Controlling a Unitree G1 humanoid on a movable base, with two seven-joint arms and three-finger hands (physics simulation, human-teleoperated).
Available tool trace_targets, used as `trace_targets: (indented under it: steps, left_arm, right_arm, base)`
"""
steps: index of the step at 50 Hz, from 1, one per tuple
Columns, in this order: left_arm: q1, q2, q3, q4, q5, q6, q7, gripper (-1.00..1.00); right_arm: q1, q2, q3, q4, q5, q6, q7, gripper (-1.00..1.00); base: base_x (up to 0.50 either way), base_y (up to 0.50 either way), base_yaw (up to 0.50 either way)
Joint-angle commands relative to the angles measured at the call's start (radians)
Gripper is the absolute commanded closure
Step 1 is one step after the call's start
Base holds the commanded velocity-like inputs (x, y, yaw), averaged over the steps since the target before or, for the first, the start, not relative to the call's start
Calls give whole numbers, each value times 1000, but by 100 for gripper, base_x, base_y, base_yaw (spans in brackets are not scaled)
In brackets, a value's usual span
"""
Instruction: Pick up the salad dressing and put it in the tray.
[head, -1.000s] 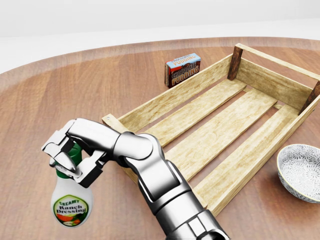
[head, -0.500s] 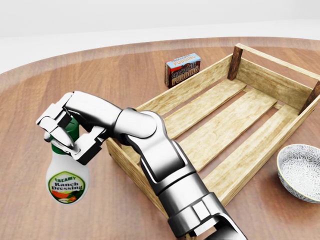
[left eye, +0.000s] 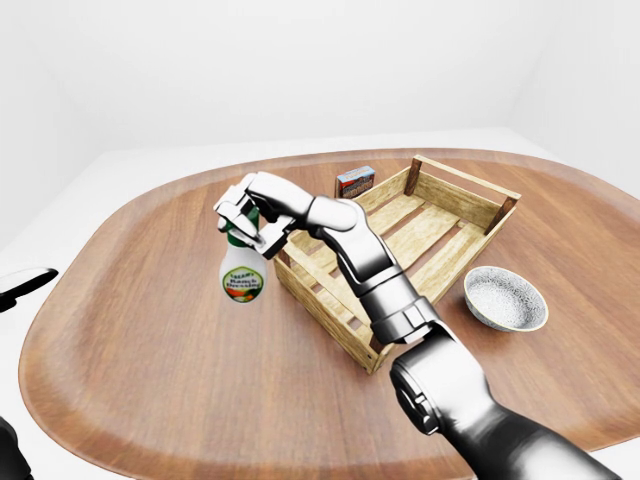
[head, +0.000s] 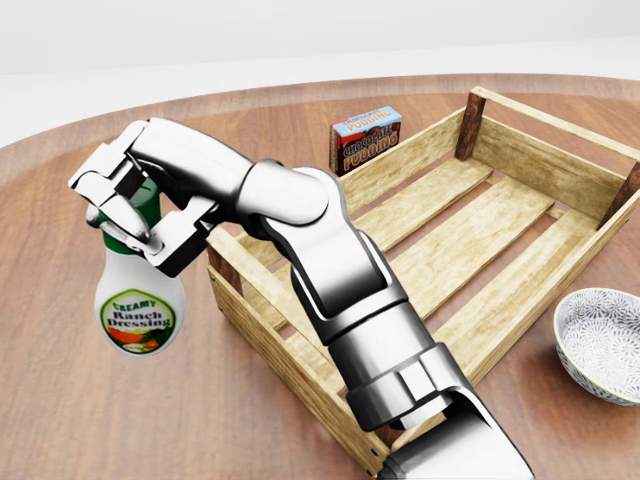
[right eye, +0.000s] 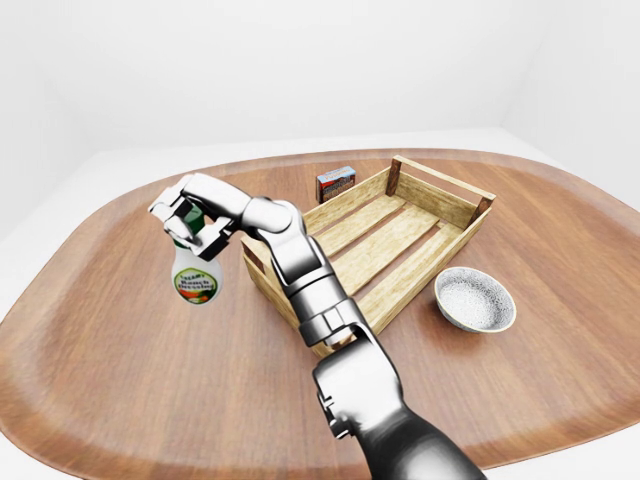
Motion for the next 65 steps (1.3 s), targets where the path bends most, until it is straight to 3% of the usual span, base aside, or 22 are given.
trace_targets:
  steps: [1, 42, 65]
  left_arm:
    - [0, -1, -2, 1, 3, 0, -2, -100]
    - [-5, -11, -21, -10, 18, 0, -6, -100]
    - [-11, -17, -36, -16, 31, 0, -3, -100]
  right_arm:
    - [-35, -27, -17, -30, -22, 0, 0, 100]
    - [15, -236, -85, -202, -30, 0, 0, 100]
    - [114, -363, -138, -279, -55, 0, 0, 100]
  base:
    - [0, 0, 0]
    - [0, 0, 0]
    - [0, 0, 0]
